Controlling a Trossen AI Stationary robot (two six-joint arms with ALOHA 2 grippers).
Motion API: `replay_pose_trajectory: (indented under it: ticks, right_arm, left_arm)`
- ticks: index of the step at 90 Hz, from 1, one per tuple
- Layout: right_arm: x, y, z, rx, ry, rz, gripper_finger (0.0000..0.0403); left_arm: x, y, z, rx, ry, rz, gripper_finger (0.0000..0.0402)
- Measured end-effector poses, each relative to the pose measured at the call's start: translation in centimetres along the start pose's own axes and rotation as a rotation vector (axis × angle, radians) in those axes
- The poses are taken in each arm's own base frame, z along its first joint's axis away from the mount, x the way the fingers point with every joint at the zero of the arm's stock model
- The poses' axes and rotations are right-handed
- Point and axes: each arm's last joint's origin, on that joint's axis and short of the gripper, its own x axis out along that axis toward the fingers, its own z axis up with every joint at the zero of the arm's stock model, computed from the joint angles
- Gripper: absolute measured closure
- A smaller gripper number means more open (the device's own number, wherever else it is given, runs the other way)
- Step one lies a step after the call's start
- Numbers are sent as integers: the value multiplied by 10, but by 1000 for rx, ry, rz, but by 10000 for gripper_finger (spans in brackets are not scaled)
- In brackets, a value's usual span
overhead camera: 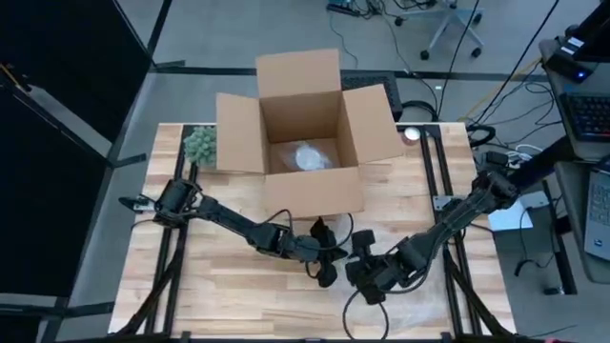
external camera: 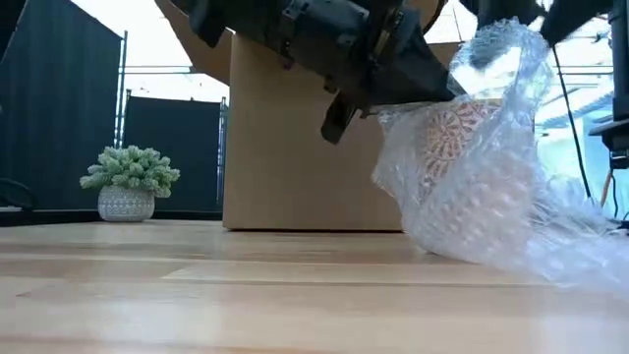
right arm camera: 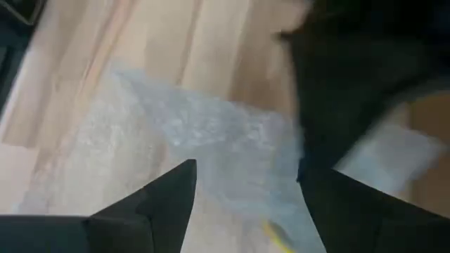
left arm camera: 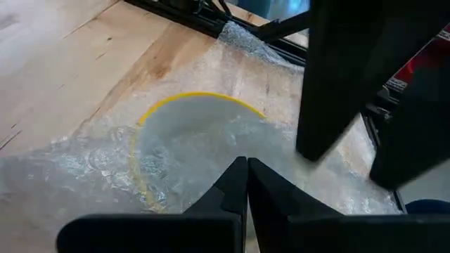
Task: Wrap mug
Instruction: Wrap the orange mug in the bubble wrap
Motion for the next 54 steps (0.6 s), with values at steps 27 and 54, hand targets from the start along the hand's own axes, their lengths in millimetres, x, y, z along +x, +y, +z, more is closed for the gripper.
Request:
replay_pose_trajectory:
  ticks: [27, 54]
  right_arm:
    - [40, -10, -25, 58, 77, -66, 167]
    - [41, -11, -24, 47, 73, -55, 167]
  left_arm:
    - [-1, -2, 4, -9, -27, -16, 402]
    - [-28, -19, 31, 3, -98, -82, 402]
